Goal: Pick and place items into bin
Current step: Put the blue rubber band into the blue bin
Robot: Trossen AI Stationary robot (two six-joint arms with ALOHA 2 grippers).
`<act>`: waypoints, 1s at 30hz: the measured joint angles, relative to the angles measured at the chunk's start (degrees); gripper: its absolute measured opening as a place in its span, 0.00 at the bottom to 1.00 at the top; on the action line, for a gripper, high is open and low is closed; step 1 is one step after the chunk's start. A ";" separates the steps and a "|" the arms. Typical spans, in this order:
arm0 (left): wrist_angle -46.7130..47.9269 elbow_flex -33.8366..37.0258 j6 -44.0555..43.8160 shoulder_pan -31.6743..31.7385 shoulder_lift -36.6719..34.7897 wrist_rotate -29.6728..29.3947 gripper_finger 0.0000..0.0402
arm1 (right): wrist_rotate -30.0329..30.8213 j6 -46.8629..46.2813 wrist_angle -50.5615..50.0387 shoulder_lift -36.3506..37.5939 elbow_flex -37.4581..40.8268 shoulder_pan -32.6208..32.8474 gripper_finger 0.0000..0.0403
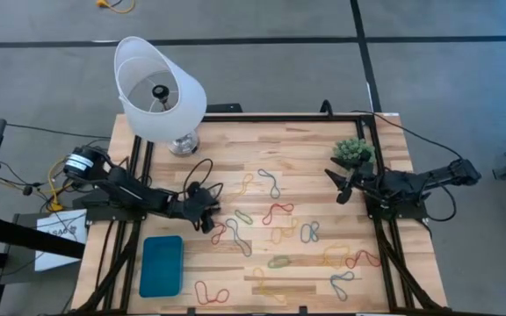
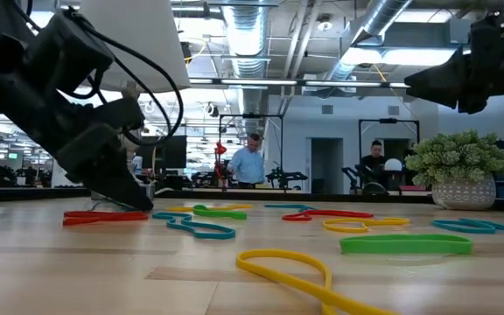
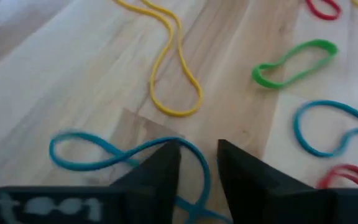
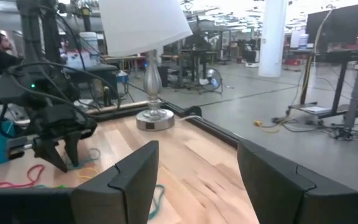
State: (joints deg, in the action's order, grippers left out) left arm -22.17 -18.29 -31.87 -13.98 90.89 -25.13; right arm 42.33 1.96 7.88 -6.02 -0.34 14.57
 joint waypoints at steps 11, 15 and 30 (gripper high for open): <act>7.00 -3.87 0.18 -0.61 -3.82 -4.22 0.00 | -0.02 -0.01 0.01 0.02 0.00 -0.31 0.53; 22.74 -11.45 1.06 -2.42 -11.07 -5.84 0.00 | -0.04 -0.02 0.86 0.02 0.00 -0.31 0.53; 76.79 -45.97 -19.32 -22.60 -19.58 -0.55 0.00 | -0.11 -0.46 1.60 0.02 0.00 -0.28 0.53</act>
State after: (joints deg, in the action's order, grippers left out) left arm 54.63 -64.26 -51.19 -36.58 71.31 -25.68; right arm 42.22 1.50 9.47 -6.00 -0.34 14.28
